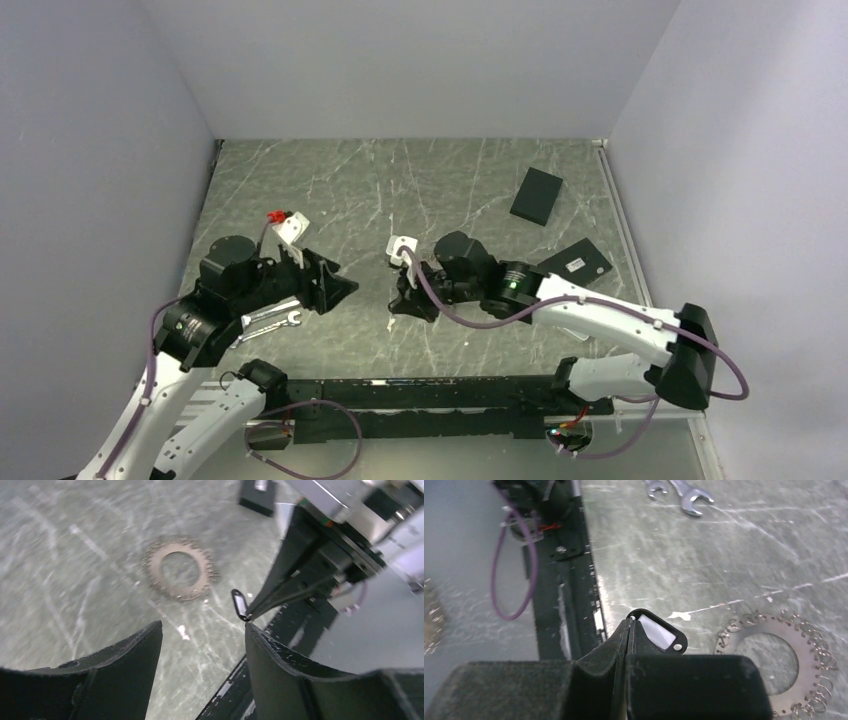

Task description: Put the keys on the keyring

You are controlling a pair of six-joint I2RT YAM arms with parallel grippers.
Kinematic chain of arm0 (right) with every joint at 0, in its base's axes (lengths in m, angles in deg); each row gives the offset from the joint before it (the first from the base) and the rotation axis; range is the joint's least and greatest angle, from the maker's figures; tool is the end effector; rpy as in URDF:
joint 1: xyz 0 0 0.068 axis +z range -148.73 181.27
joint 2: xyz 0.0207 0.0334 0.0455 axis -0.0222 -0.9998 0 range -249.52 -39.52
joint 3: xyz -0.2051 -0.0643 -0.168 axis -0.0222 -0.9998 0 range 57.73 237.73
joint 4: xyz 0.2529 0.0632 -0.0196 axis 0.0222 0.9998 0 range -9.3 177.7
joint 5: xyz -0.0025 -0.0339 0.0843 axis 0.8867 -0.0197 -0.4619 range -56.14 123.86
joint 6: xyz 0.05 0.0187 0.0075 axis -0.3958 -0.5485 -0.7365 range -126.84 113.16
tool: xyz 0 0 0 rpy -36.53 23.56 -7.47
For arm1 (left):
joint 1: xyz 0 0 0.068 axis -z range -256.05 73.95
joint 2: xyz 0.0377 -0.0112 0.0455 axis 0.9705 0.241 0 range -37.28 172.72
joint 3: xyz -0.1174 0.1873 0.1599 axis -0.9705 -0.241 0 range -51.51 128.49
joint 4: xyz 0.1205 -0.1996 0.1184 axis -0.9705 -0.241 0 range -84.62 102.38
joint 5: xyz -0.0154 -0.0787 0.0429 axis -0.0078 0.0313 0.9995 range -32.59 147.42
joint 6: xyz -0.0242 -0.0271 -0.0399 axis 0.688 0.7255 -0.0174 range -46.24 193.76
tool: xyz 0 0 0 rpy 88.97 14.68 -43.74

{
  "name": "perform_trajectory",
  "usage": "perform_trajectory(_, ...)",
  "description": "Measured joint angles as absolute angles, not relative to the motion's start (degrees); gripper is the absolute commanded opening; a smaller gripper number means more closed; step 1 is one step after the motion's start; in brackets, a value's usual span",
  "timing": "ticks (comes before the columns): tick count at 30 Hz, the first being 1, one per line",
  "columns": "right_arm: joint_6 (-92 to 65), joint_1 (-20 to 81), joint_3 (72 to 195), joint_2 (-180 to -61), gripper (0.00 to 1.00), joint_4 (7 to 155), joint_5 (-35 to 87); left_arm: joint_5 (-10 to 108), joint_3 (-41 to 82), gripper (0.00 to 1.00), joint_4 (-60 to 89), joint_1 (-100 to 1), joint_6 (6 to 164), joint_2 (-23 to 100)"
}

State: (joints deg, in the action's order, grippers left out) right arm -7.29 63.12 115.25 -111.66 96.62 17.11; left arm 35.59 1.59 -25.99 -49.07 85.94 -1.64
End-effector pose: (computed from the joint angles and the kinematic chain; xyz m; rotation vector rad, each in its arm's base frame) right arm 0.1252 0.2553 0.3060 -1.2942 1.8140 0.9356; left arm 0.1020 -0.0668 0.3599 0.5157 1.9296 -0.8164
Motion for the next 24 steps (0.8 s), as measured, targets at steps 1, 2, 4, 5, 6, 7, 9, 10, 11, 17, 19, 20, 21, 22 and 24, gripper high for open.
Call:
perform_trajectory(1,-6.72,63.05,115.27,-110.48,0.00,97.28,15.12,32.42,1.59,0.63,-25.42,-49.07,84.98,-1.90)
perform_trajectory(2,-6.30,62.90,115.27,-109.41,0.00,97.78,13.46,29.30,1.59,0.62,-24.68,-49.07,84.02,-2.01)
perform_trajectory(4,-5.71,62.68,115.29,-107.09,0.00,98.28,9.96,23.59,1.59,0.63,-23.36,-49.05,82.49,-1.82)
perform_trajectory(5,-5.54,62.55,115.29,-105.91,0.00,98.33,8.41,20.88,1.59,0.65,-22.69,-49.05,81.88,-1.51)
perform_trajectory(6,-5.47,62.42,115.38,-105.02,0.00,98.35,7.40,18.61,1.59,0.67,-21.88,-49.05,81.53,-1.14)
perform_trajectory(7,-5.39,62.29,115.68,-104.08,0.00,98.63,6.22,16.36,1.57,0.69,-20.96,-49.05,81.22,-0.57)
perform_trajectory(9,-5.30,62.05,116.58,-103.09,0.00,98.96,4.69,12.05,1.48,0.70,-18.91,-49.05,81.09,1.07)
perform_trajectory(10,-5.28,62.00,117.02,-102.90,0.00,99.11,4.19,10.54,1.33,0.71,-17.81,-49.05,81.13,1.99)
perform_trajectory(11,-5.28,61.83,117.50,-102.79,0.00,99.14,3.21,8.64,0.93,0.73,-16.22,-49.05,81.53,3.23)
perform_trajectory(17,-4.75,61.06,119.49,-104.32,0.00,101.98,-1.76,6.00,-3.61,0.75,-6.99,-48.96,87.54,9.68)
perform_trajectory(19,-4.03,60.84,121.02,-105.54,0.00,103.94,-2.83,8.75,-3.61,0.72,-6.08,-48.94,91.78,12.19)
perform_trajectory(20,-3.77,60.71,121.39,-105.76,0.00,104.53,-3.13,9.56,-3.61,0.71,-5.57,-48.94,93.42,12.96)
perform_trajectory(21,-3.57,60.47,121.61,-105.85,0.00,104.84,-3.88,10.37,-3.61,0.71,-4.98,-48.98,95.43,13.81)
perform_trajectory(22,-3.44,60.06,121.63,-105.78,0.00,104.93,-4.73,11.05,-3.64,0.72,-4.48,-48.96,96.91,14.25)
perform_trajectory(24,-3.42,58.77,121.63,-105.43,0.00,105.02,-6.94,13.23,-4.44,0.76,-3.26,-48.96,98.09,13.75)
